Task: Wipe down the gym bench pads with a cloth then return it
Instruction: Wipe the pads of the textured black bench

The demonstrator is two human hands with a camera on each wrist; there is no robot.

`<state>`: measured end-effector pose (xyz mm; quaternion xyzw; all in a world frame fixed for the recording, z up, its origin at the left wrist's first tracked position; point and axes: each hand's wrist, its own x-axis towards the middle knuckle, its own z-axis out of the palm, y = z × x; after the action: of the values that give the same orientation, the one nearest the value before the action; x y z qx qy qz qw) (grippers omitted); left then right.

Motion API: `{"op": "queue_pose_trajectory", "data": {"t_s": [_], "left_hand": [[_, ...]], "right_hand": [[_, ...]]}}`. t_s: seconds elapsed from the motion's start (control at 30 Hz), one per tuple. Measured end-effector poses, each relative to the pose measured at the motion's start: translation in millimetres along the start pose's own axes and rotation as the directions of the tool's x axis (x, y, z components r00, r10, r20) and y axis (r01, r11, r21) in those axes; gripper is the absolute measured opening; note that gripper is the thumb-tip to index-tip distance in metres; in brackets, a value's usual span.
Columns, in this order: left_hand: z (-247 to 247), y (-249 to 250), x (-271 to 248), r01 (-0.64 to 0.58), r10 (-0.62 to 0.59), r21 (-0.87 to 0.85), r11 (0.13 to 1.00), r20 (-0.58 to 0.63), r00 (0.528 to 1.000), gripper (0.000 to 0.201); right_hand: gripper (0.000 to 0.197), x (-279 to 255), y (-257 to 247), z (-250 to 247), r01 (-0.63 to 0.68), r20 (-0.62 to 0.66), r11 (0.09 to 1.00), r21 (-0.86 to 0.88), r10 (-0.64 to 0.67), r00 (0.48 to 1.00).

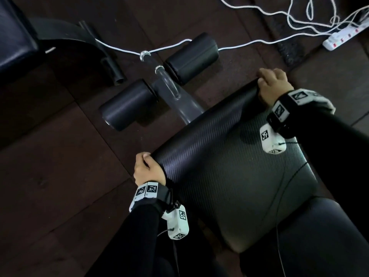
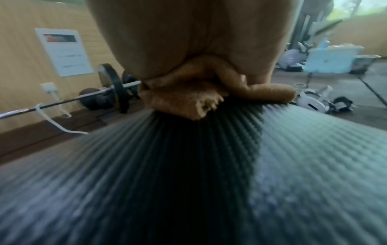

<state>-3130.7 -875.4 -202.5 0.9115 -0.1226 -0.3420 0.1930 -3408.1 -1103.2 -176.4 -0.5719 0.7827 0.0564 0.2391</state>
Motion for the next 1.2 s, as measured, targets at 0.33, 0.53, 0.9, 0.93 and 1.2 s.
{"op": "queue_pose_trajectory", "data": {"t_s": [0.33, 0.53, 0.9, 0.93, 1.2], "left_hand": [[-5.5, 8.2, -4.2, -0.008, 0.008, 0.018, 1.000, 0.010, 1.000, 0.028], [-4.6, 9.2, -6.6, -0.022, 0.023, 0.019, 1.000, -0.025, 0.999, 0.028], [-3.1, 6.1, -4.2, -0.067, 0.069, 0.044, 0.997, -0.044, 0.997, 0.033], [-3.0, 6.3, -4.9, -0.075, 0.077, 0.046, 0.996, -0.045, 0.996, 0.033], [-3.9, 11.3, -9.8, -0.107, 0.110, 0.060, 0.992, -0.050, 0.993, 0.037]], "right_hand": [[0.045, -55.4, 86.8, 17.0, -0.189, 0.018, 0.940, 0.285, 0.191, 0.981], [0.039, -115.5, 150.5, 32.1, -0.213, 0.086, 0.933, 0.289, 0.196, 0.977], [0.048, -75.1, 98.4, 29.1, -0.138, -0.026, 0.923, 0.358, 0.157, 0.987], [0.046, -81.3, 105.7, 29.7, -0.119, -0.031, 0.923, 0.365, 0.140, 0.990], [0.034, -165.9, 194.8, 46.1, -0.223, -0.051, 0.915, 0.335, 0.254, 0.966]]}}
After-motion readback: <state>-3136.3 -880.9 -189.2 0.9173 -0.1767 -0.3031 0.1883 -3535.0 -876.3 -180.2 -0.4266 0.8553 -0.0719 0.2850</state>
